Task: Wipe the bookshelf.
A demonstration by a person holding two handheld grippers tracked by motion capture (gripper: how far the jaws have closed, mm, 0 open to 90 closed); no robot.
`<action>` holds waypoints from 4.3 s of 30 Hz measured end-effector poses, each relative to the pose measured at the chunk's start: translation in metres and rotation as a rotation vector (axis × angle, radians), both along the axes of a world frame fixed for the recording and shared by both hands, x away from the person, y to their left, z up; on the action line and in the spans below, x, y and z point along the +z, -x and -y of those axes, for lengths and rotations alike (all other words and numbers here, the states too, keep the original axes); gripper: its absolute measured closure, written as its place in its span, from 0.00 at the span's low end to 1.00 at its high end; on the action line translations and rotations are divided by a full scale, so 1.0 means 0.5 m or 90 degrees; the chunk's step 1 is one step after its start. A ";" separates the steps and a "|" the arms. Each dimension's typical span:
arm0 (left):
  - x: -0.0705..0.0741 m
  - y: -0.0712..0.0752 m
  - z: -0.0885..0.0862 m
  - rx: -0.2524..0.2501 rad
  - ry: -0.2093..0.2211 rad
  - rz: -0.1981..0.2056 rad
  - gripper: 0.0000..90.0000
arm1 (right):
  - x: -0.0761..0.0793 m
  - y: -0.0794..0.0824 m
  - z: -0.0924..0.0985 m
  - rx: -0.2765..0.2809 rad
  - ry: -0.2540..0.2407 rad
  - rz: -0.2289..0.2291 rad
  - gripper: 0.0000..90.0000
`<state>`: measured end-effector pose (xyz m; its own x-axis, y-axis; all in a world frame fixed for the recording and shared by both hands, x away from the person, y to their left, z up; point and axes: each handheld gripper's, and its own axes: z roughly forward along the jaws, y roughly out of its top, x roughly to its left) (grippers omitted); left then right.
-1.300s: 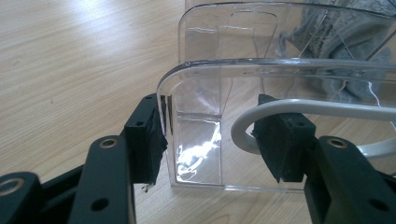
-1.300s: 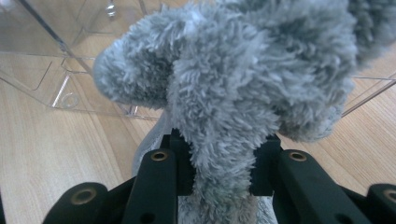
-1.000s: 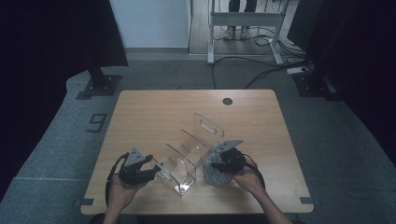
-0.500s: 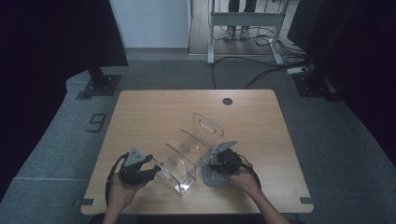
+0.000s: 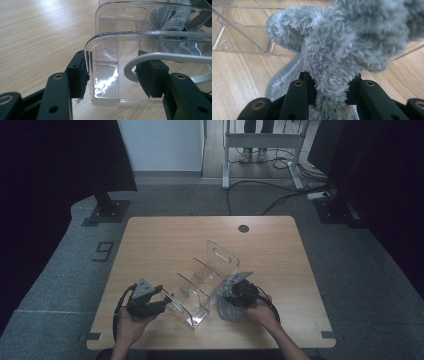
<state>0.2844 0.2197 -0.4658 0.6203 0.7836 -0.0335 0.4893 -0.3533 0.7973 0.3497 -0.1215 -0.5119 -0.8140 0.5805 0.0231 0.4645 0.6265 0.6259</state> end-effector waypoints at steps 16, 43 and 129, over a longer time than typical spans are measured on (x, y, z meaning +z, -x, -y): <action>-0.002 0.000 -0.002 0.000 0.006 0.006 0.49 | 0.038 0.034 0.053 -0.018 -0.015 0.017 0.78; -0.003 0.001 -0.001 0.003 0.007 0.006 0.49 | 0.086 0.112 0.016 0.054 -0.076 0.020 0.78; -0.001 0.003 0.041 0.052 -0.003 -0.004 0.49 | 0.024 0.183 -0.148 0.132 -0.016 0.018 0.78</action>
